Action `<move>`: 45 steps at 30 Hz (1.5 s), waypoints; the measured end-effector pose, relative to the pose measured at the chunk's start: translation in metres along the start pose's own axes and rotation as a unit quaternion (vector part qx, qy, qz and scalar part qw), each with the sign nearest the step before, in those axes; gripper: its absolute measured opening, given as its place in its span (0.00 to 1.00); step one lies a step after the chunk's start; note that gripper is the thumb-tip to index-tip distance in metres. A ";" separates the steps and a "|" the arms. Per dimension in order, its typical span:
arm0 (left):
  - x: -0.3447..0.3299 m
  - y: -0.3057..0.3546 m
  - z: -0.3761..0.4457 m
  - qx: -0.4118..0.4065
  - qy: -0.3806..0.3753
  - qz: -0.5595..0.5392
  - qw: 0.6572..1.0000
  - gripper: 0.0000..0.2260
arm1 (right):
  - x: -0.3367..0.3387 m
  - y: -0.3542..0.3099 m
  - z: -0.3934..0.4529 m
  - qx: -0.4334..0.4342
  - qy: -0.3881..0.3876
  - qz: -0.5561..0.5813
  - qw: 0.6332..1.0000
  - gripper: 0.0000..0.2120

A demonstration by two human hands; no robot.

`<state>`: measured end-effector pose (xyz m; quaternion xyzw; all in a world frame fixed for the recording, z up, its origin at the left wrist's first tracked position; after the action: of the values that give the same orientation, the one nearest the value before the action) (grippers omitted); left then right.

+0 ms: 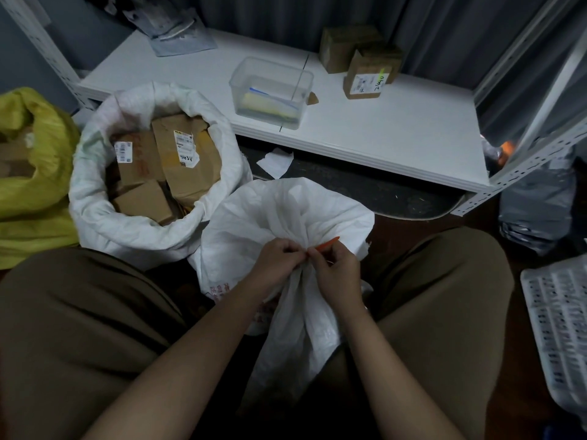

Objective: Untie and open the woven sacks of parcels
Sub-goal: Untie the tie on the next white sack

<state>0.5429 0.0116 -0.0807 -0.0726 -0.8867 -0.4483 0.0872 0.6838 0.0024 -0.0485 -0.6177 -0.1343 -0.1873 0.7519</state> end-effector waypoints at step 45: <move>0.021 0.031 -0.015 -0.050 -0.086 -0.091 0.991 0.08 | 0.019 -0.034 0.010 0.101 0.072 -0.072 0.990 0.11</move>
<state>0.5298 0.0184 -0.0428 -0.0343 -0.8703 -0.4901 -0.0341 0.6854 0.0039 -0.0085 -0.5123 -0.1425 -0.2706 0.8025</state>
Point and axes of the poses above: each hand's wrist, its own z-axis towards the middle knuckle, its own x-axis out of the back of the hand, y = z × x, the point moved 10 cm from there along z, towards the middle knuckle, and after that the axes turned 12 degrees about x, right-handed, at the moved point
